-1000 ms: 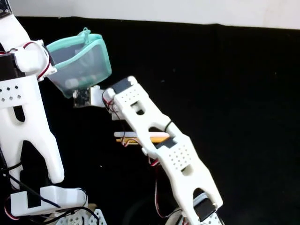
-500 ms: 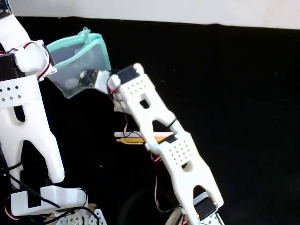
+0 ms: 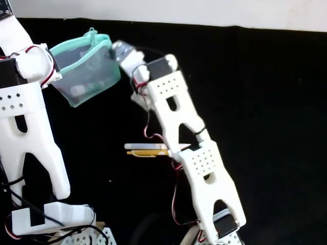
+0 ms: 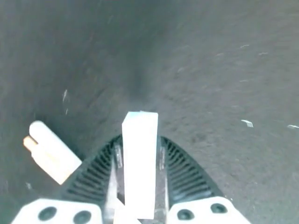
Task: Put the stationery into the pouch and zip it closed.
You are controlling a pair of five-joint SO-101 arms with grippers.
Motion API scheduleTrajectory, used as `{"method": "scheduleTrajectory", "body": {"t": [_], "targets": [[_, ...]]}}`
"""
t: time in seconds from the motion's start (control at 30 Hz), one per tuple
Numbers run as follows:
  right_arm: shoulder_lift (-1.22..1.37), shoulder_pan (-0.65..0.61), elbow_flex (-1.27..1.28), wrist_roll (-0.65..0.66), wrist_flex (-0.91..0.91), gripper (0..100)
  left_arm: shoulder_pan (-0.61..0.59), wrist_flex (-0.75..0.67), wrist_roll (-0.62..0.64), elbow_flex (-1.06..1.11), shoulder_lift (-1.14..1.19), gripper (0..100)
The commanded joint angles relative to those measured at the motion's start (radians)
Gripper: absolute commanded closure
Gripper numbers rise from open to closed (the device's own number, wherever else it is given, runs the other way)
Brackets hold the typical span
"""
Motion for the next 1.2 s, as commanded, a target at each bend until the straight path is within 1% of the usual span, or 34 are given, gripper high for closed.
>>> {"method": "scheduleTrajectory", "body": {"t": [0.0, 0.17, 0.33, 0.53, 0.77, 0.87, 1.17], "targets": [[-0.024, 0.012, -0.122, -0.094, 0.013, 99.2, 0.008, 0.002, -0.005, 0.024, 0.007, 99], [-0.024, 0.01, -0.28, -0.169, 0.013, 99.2, 0.008, 0.003, -0.005, 0.024, 0.007, 99], [-0.03, 0.007, -0.456, -0.176, -0.007, 99.2, 0.008, 0.003, -0.005, 0.024, 0.007, 99], [-0.104, 0.008, -0.437, -0.18, -0.101, 99.2, 0.008, 0.003, -0.005, 0.024, 0.007, 99], [-0.17, 0.005, -0.435, -0.285, -0.274, 99.2, 0.008, 0.003, -0.005, 0.024, 0.007, 99], [-0.18, -0.022, -0.435, -0.328, -0.352, 99.2, 0.008, 0.002, -0.005, 0.024, 0.007, 99], [-0.217, -0.134, -0.435, -0.341, -0.512, 99.2, 0.008, 0.002, -0.005, 0.024, 0.007, 99]]}}
